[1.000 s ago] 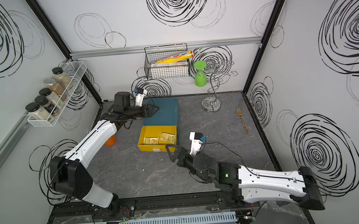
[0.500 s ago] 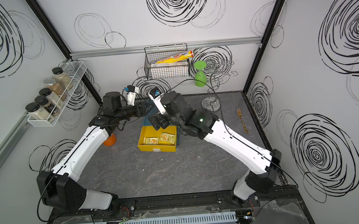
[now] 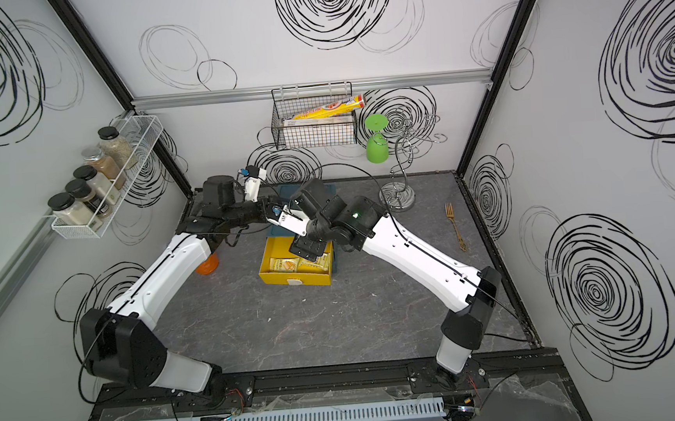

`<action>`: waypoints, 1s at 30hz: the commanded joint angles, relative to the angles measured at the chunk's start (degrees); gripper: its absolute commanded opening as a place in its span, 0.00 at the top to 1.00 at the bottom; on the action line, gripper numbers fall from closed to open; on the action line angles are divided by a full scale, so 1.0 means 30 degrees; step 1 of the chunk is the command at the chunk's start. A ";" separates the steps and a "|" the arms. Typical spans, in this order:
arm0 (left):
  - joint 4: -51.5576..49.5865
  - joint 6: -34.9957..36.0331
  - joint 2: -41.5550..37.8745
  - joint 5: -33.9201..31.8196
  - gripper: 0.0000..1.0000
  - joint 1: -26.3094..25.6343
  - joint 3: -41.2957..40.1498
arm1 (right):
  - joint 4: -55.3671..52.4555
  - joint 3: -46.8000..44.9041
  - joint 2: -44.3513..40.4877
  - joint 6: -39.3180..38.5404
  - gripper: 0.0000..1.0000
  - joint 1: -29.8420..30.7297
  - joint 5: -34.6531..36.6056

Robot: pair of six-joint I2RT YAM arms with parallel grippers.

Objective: Take the cookies out of the drawer
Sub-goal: Pick up the cookie from the drawer.

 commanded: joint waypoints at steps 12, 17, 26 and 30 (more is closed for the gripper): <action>0.1533 0.0110 0.0799 -0.0216 0.41 -0.0144 0.0058 | -0.0596 -0.2189 0.0397 -0.0758 0.29 0.0010 -0.1713; 0.1450 0.0388 0.0943 -0.0332 0.41 -0.0144 0.0035 | -0.0788 -0.2393 0.0864 -0.0802 0.31 -0.0004 -0.1314; 0.1588 0.0459 0.1195 -0.0250 0.41 -0.0144 0.0085 | -0.1255 -0.1990 0.2031 -0.1132 0.31 -0.0412 -0.1060; 0.1591 0.0422 0.1310 -0.0231 0.41 -0.0158 0.0261 | -0.1269 -0.2018 0.2614 -0.1219 0.30 -0.0532 -0.0760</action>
